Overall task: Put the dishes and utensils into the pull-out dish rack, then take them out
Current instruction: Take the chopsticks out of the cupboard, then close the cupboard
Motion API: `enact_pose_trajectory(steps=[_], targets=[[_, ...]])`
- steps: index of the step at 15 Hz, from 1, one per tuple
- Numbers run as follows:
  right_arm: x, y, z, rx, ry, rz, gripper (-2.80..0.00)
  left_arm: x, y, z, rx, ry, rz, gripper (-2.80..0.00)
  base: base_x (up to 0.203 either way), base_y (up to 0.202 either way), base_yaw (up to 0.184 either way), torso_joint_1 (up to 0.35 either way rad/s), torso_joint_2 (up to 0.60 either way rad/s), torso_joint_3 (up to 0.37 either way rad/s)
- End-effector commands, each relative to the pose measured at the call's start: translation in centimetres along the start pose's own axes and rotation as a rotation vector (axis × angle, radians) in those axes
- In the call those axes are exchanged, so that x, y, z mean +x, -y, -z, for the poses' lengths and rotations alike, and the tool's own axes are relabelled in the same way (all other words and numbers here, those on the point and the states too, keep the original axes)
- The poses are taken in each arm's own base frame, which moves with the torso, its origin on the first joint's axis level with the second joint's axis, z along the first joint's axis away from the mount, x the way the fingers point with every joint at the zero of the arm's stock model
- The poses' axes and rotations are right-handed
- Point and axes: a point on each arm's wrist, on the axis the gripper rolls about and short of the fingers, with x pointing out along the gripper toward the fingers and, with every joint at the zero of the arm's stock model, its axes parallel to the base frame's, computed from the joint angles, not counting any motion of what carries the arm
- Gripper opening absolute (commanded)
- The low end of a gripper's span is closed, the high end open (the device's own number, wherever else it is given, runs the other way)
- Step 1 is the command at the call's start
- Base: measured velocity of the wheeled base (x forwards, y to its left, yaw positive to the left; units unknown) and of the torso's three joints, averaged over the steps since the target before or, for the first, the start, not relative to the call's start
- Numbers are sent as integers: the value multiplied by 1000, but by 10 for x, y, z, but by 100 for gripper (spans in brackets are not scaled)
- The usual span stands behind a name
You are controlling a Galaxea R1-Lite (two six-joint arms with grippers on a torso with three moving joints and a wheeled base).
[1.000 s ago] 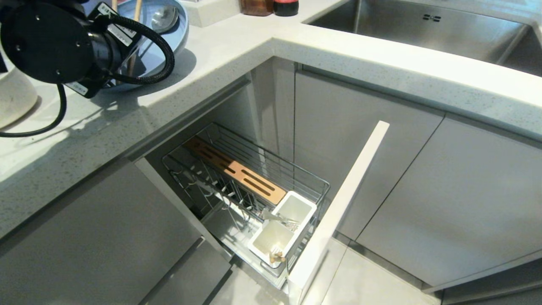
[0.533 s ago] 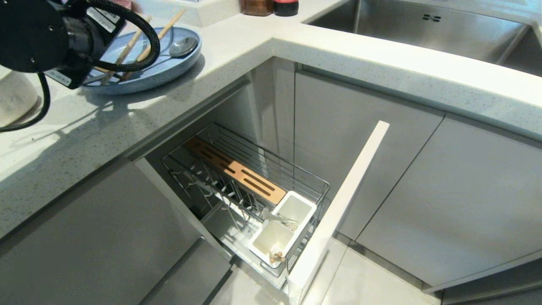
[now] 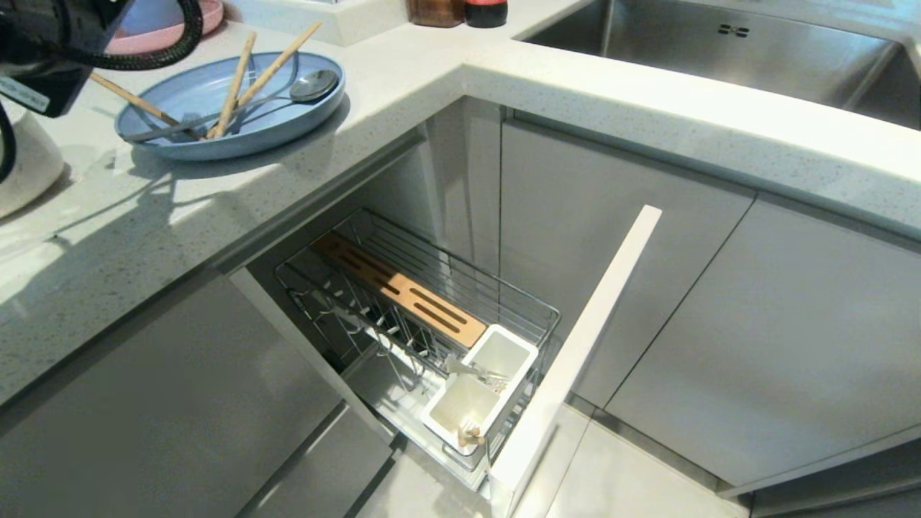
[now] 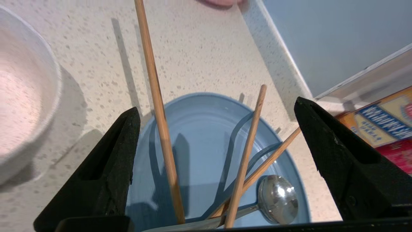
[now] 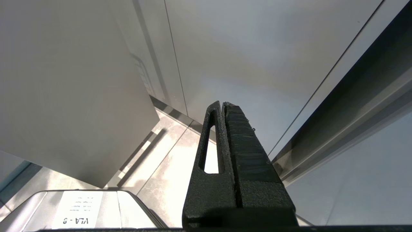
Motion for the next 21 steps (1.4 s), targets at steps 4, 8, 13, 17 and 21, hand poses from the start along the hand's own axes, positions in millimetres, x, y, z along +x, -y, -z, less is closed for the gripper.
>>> enact_pose_trajectory(steps=[4,8,13,17,21], targets=[[0,0,0,0,-2,0,-280,-21,-11,-39,-48,33,43,-280,0,0,0,0,0,0],[0,0,0,0,-2,0,-280,-34,-12,-60,-70,-34,219,-280,0,0,0,0,0,0],[0,0,0,0,-2,0,-280,-54,5,-37,70,-439,617,-280,0,0,0,0,0,0],[0,0,0,0,-2,0,-280,-82,25,8,189,-796,831,-280,0,0,0,0,0,0],[0,0,0,0,-2,0,-280,-127,44,57,293,-1034,927,-280,0,0,0,0,0,0]])
